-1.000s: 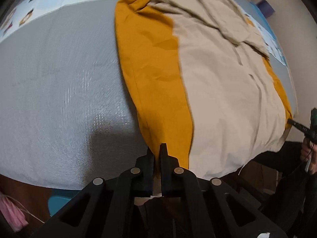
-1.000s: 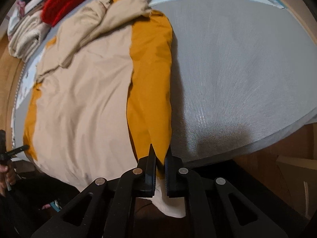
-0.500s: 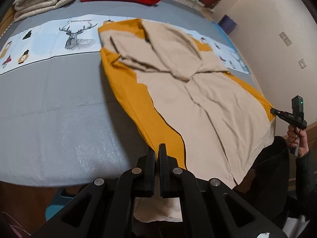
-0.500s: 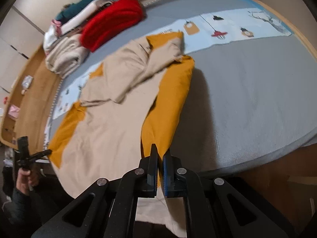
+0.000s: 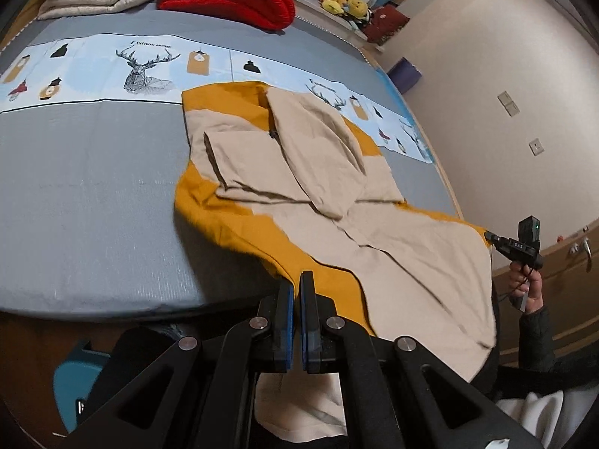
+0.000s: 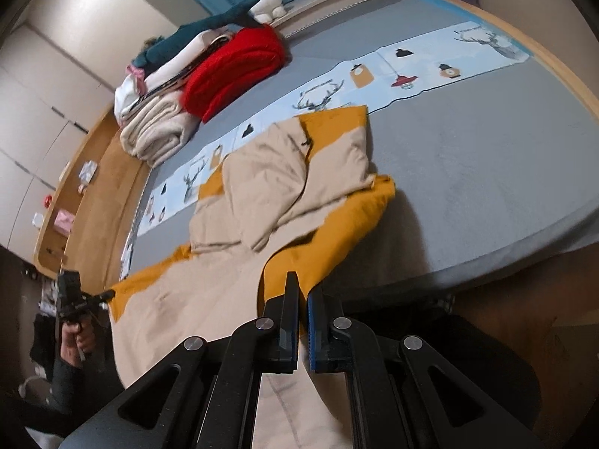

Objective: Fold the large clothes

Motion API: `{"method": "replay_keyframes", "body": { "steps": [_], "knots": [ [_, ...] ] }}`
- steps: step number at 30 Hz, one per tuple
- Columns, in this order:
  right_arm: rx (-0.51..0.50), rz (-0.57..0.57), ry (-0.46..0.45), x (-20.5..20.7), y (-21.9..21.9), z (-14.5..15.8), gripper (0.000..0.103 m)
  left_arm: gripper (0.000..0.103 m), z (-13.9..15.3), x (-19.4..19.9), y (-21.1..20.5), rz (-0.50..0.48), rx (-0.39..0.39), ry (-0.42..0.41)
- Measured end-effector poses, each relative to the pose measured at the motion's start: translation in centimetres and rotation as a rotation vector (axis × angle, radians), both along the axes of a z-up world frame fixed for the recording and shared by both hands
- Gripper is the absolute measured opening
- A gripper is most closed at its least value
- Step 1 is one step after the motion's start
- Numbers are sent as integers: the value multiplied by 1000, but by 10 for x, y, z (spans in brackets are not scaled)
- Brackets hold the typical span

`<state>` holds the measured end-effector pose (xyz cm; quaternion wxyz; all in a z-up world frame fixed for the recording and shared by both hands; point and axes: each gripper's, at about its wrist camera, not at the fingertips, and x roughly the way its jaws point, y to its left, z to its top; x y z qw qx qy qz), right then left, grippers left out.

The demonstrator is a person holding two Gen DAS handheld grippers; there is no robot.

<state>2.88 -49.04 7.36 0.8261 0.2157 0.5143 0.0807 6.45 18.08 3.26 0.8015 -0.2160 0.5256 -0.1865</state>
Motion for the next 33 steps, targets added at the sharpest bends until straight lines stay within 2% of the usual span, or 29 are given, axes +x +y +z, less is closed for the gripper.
{"method": "replay_keyframes", "body": {
  "steps": [2,4,7,12,14,18,21,24,27,29,30,31,32,33],
  "knots": [
    [-29,-18,14,17,-6,-10,4,1,-7,15,0,7,8,0],
    [-101,-15,24,42,-7,-20,4,1,-14,35,1,24,14,-5],
    [-109,-28,32,84,-14,-36,4,1,-32,75,8,68,16,-5],
    [-226,-56,25,170,-12,-71,4,1,-76,146,23,173,23,12],
    [-232,-66,23,200,-10,-91,4,1,-102,170,29,225,26,49],
    [-253,-76,70,246,-8,-136,4,1,-118,192,33,233,56,86],
    [-210,-80,86,272,-13,-146,4,2,-126,206,35,229,76,104],
    [-182,-98,122,289,-18,-159,4,2,-136,219,42,254,40,136],
    [-204,-80,163,303,-15,-174,4,5,-152,227,46,272,13,204],
    [-186,-74,176,306,-17,-179,5,6,-157,224,51,279,-44,240],
    [-162,-81,180,305,-20,-180,8,8,-156,221,52,278,-64,242],
    [-129,-96,184,302,-25,-180,9,15,-154,215,52,277,-91,240],
    [-100,-107,186,298,-28,-179,11,27,-152,209,53,271,-120,238],
    [-62,-119,190,293,-32,-179,16,33,-149,202,51,256,-138,235]
  ]
}}
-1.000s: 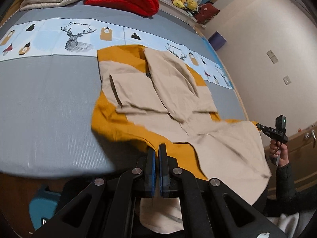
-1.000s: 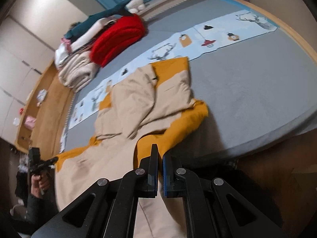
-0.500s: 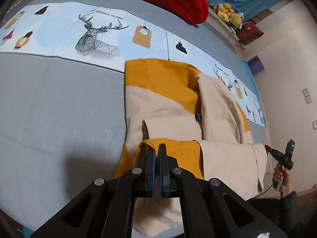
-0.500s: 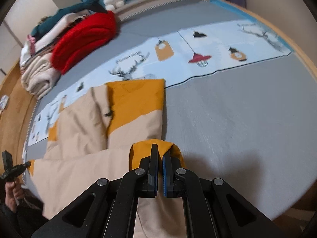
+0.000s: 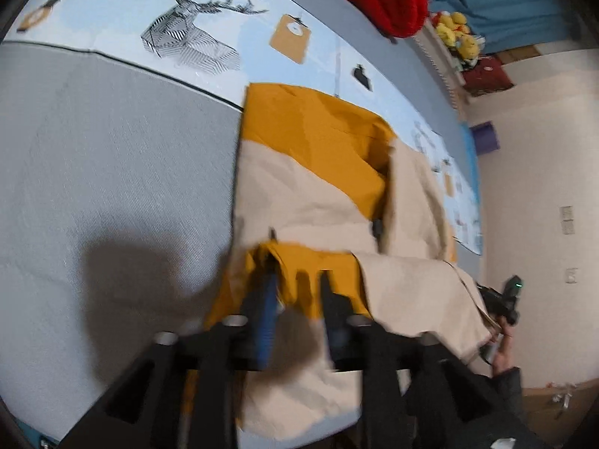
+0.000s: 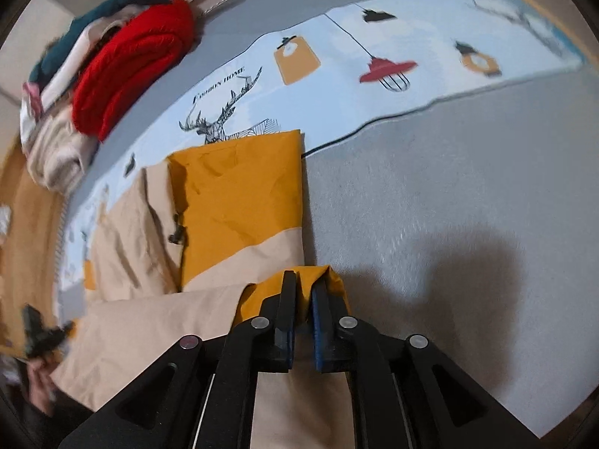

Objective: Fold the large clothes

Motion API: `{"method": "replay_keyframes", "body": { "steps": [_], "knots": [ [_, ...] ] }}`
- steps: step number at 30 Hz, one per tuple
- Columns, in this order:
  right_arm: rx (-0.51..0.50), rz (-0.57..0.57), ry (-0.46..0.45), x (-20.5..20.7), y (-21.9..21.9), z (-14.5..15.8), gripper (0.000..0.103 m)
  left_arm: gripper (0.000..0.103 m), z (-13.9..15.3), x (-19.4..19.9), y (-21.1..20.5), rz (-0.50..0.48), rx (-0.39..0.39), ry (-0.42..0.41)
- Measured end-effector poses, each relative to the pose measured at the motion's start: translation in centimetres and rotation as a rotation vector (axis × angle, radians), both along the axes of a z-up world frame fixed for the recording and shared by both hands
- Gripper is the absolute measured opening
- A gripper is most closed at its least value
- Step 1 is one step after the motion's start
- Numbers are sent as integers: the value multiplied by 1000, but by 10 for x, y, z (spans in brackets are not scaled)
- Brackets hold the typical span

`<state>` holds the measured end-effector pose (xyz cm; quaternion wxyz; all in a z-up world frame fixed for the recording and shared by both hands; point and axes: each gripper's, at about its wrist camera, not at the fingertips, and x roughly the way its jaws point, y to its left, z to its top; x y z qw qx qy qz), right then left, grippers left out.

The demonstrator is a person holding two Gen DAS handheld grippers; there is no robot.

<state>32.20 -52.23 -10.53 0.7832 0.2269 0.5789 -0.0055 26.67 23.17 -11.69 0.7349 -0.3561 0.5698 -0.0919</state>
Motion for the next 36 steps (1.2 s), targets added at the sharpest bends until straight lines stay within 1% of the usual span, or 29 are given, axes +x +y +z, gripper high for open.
{"method": "replay_keyframes", "body": {
  "steps": [1,3,5,9,11,14,16,18,21,23,26,28,30,31,32,34,35,36],
  "knots": [
    [35,-12,1,-6,-4,0,19,39,2,-4,-2,-13,-3,-4],
    [62,-16,10,-17,-7,0,34,40,6,-17,-11,-63,10,-10],
    [67,5,17,-31,-6,2,38,40,6,-29,-19,-97,18,-2],
    [78,65,28,-60,1,6,39,40,5,-44,-30,-143,42,19],
    [74,85,39,-70,4,5,39,40,1,-50,-35,-167,55,44],
    [51,112,73,-79,11,1,39,40,-5,-55,-43,-201,106,77],
    [31,127,88,-82,13,-1,39,40,-7,-57,-44,-201,121,87],
    [15,131,106,-83,14,-3,39,40,-6,-58,-40,-172,132,94],
    [2,135,118,-82,14,-2,39,41,-5,-60,-31,-135,100,92],
    [-5,142,125,-82,13,-2,39,42,-8,-61,-28,-145,100,109],
    [-17,152,150,-80,12,-6,39,42,-19,-62,-34,-170,142,159],
    [-25,155,166,-80,13,-10,39,41,-23,-64,-33,-178,147,181],
    [-30,159,178,-80,13,-12,39,40,-21,-63,-34,-184,138,170],
    [-35,165,179,-80,14,-12,39,35,-19,-63,-35,-187,131,162],
    [-37,169,177,-79,15,-11,39,24,-18,-63,-36,-194,131,158],
    [-39,180,170,-80,17,-9,39,17,-12,-62,-39,-210,148,129],
    [-42,183,162,-81,17,-7,31,14,-5,-61,-36,-199,146,103],
    [-29,182,146,-81,16,-4,16,13,-1,-60,-33,-184,136,82]
  ]
}}
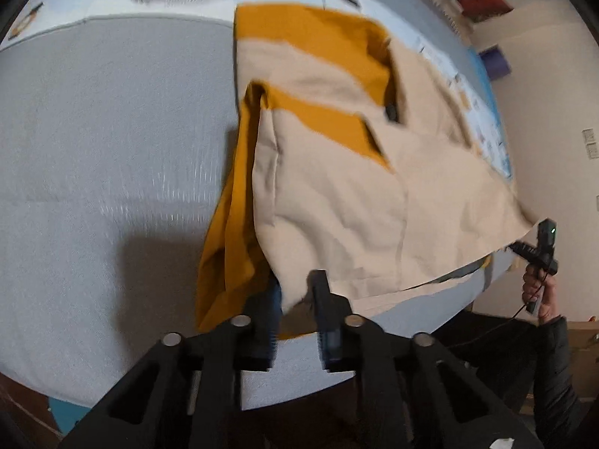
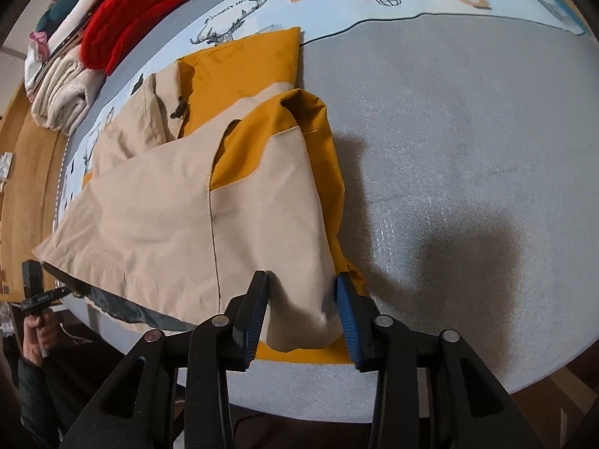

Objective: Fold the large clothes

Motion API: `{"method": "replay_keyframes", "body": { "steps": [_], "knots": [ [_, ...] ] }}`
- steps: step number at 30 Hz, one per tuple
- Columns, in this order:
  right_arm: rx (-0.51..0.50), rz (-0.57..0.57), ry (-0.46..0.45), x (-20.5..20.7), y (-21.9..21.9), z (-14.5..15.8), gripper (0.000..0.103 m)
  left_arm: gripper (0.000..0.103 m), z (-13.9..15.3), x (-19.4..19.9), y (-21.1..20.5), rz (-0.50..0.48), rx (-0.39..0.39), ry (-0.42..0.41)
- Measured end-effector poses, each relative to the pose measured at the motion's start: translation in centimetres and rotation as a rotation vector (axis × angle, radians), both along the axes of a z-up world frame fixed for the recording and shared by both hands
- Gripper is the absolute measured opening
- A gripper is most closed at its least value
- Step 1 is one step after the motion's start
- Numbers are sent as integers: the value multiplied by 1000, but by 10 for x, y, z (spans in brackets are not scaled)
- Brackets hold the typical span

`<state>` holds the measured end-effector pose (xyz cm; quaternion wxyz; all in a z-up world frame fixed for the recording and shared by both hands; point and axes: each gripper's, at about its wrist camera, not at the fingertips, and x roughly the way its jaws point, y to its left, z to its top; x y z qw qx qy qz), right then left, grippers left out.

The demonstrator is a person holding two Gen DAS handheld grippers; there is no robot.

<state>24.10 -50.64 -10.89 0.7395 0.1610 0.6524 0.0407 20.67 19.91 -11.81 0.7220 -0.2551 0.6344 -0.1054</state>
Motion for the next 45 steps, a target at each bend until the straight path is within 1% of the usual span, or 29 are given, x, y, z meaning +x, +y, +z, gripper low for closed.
{"method": "replay_keyframes", "body": {
  "steps": [4,8,10,12,15,18,20,21,22,24,25,26,28,29,30,31,32,33,34,35,36,38,40,43,45],
  "knots": [
    [102,-63,-105,-1,-14,23,11,11,21,3,15,62,-65,-100],
    [226,-164,-233,3,-35,41,8,11,36,14,32,151,-130,-201],
    [291,-227,-320,10,-45,50,8,11,40,22,36,178,-146,-240],
    [320,-282,-368,19,-51,54,8,11,44,35,36,223,-144,-287],
    [304,-332,-403,40,-50,53,8,12,47,54,42,304,-163,-324],
    [271,-411,-445,61,-50,55,9,15,50,66,59,438,-190,-373],
    [212,-483,-468,69,-51,56,11,25,52,70,68,499,-199,-399],
    [176,-503,-476,73,-52,56,13,27,55,69,73,522,-198,-413],
    [152,-510,-482,76,-54,56,15,30,56,69,77,536,-194,-424],
    [107,-498,-474,81,-56,55,29,32,55,68,85,550,-169,-421],
    [91,-483,-462,83,-56,53,32,33,53,67,89,555,-155,-410],
    [85,-465,-445,86,-56,50,34,34,49,68,93,555,-114,-377],
    [57,-418,-395,89,-54,41,36,34,39,68,93,516,-20,-307],
    [43,-391,-368,90,-51,36,36,34,32,71,88,464,44,-258],
    [18,-345,-328,92,-45,28,36,34,28,73,83,424,71,-234],
    [-13,-293,-293,93,-38,21,36,37,25,74,75,380,88,-217],
    [-42,-240,-267,95,-30,15,36,40,21,78,63,312,108,-203],
    [-64,-195,-247,96,-22,8,37,42,20,79,56,275,124,-201],
    [-83,-146,-227,98,-14,3,37,50,19,82,45,227,154,-202],
    [-100,-105,-210,99,-7,-3,39,58,19,84,39,199,175,-204],
    [-114,-76,-198,100,-1,-7,40,61,17,87,30,161,202,-208],
    [-137,-19,-179,101,11,-15,42,63,16,94,19,106,239,-214],
    [-166,9,-174,103,18,-19,44,63,13,99,12,78,274,-215],
    [-195,31,-171,109,22,-22,45,63,6,106,5,57,293,-222],
    [-215,34,-173,114,23,-24,45,63,5,115,2,49,301,-240]
  ]
}}
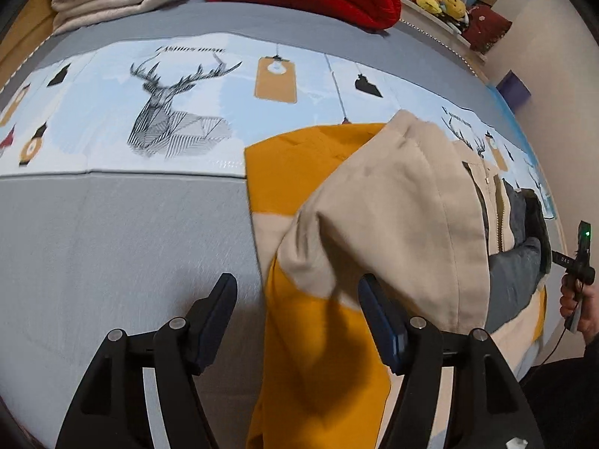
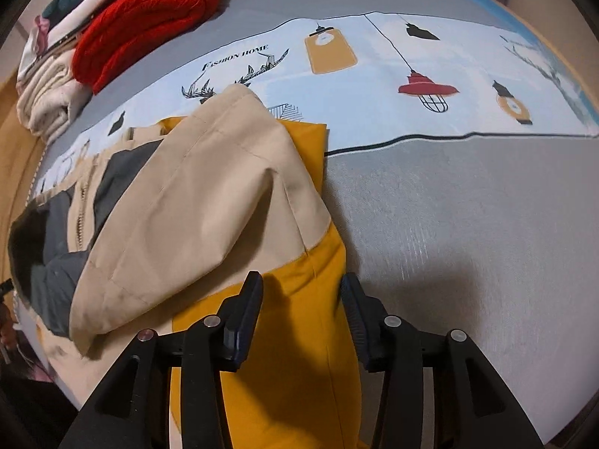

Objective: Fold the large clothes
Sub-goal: 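Grasp the folded jacket edge with the left tool and lift it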

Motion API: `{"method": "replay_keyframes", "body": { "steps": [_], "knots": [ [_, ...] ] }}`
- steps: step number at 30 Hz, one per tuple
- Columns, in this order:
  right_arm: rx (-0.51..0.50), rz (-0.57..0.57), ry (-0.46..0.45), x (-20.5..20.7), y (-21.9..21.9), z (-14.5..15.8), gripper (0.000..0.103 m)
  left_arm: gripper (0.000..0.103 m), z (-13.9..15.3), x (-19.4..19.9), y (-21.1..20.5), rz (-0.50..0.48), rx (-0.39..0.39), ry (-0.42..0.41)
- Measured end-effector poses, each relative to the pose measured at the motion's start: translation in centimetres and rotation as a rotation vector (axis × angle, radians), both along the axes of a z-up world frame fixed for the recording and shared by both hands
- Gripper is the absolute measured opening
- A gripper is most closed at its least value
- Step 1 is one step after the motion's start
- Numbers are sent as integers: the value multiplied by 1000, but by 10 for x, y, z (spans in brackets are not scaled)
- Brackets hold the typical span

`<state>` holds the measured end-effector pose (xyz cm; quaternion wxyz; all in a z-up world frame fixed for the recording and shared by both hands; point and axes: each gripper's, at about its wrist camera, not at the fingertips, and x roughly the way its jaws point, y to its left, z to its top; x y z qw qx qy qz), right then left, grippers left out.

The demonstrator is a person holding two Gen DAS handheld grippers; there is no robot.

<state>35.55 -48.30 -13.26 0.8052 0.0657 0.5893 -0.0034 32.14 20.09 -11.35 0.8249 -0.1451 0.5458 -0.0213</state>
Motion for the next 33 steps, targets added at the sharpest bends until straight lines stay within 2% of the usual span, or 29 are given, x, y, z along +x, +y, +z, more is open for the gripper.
{"method": "replay_keyframes", "body": {
  "steps": [5,9,12,14,16,17,19,21,23,25,27,28,30,33],
  "knots": [
    [-29,16,-22,15,8,-1,45,62,-2,19,-8,-23,44,-46],
    [-37,29,-57,27,11,0,45,60,-5,33,-4,-15,31,-63],
    [-3,21,-81,35,10,-1,45,43,-7,41,1,-1,4,-70],
    [12,24,-96,38,10,-1,42,25,-5,46,4,7,-17,-84],
    [21,45,-112,42,14,-2,27,14,-4,51,6,13,-30,-89],
    [25,47,-118,43,15,-1,13,5,-3,52,8,18,-38,-93],
    [111,4,-171,45,8,5,5,2,3,55,15,47,-65,-130],
    [215,-120,-255,46,-12,19,4,1,8,55,30,118,-123,-172],
    [284,-254,-288,46,-32,21,4,1,5,55,49,216,-170,-177],
    [274,-352,-230,48,-43,6,4,1,-7,58,53,244,-164,-122],
    [256,-409,-151,50,-48,-11,3,1,-24,63,47,235,-106,-27],
    [209,-432,-112,52,-48,-18,3,1,-28,64,46,238,-93,-9],
    [144,-449,-95,53,-50,-21,0,1,-25,62,49,251,-115,-32],
    [218,-425,-160,53,-54,-9,0,1,-13,62,51,248,-157,-86]
  ]
}}
